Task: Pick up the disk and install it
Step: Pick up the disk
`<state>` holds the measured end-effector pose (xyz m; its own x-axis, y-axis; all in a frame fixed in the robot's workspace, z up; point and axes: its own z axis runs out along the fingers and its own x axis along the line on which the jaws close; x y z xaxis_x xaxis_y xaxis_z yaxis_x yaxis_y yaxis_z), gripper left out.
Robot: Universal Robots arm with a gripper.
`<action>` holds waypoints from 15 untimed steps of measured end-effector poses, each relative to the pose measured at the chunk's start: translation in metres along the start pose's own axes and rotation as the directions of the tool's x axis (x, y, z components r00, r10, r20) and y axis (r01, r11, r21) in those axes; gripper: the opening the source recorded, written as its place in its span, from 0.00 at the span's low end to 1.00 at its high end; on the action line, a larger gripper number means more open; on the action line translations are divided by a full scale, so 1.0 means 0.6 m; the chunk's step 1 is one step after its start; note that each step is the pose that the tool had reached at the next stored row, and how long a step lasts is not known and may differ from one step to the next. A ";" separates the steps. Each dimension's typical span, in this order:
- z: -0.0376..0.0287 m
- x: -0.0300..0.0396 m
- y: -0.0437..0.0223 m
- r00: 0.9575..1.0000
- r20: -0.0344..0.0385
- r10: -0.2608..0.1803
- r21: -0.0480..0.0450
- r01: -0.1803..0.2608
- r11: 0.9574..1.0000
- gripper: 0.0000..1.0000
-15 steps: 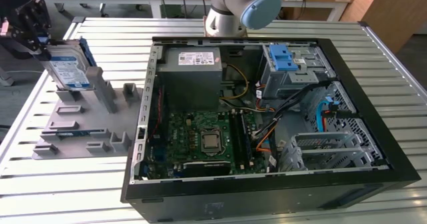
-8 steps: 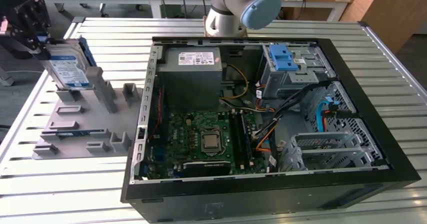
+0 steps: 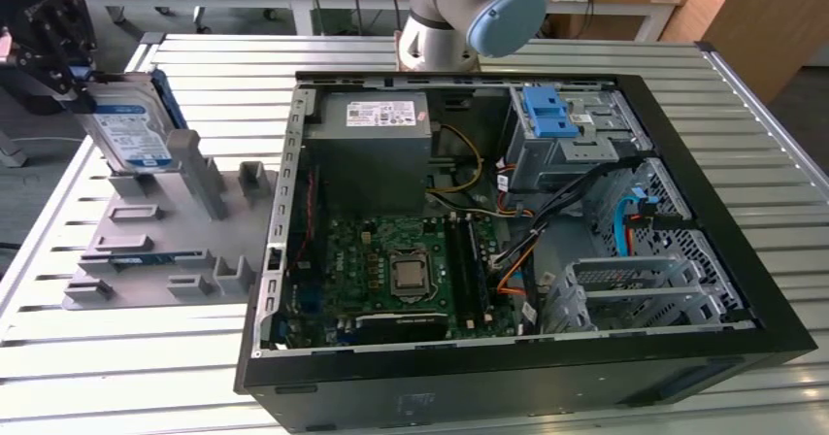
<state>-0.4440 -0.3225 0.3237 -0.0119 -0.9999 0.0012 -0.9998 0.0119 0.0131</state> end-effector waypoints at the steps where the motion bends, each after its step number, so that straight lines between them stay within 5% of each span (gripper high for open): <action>1: -0.004 0.000 0.000 1.000 0.000 0.000 0.000 0.000 1.000 0.36; 15: -0.008 0.000 0.000 1.000 0.000 0.000 0.000 0.000 1.000 0.36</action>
<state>-0.4440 -0.3225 0.3285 -0.0119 -0.9999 0.0012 -0.9998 0.0119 0.0131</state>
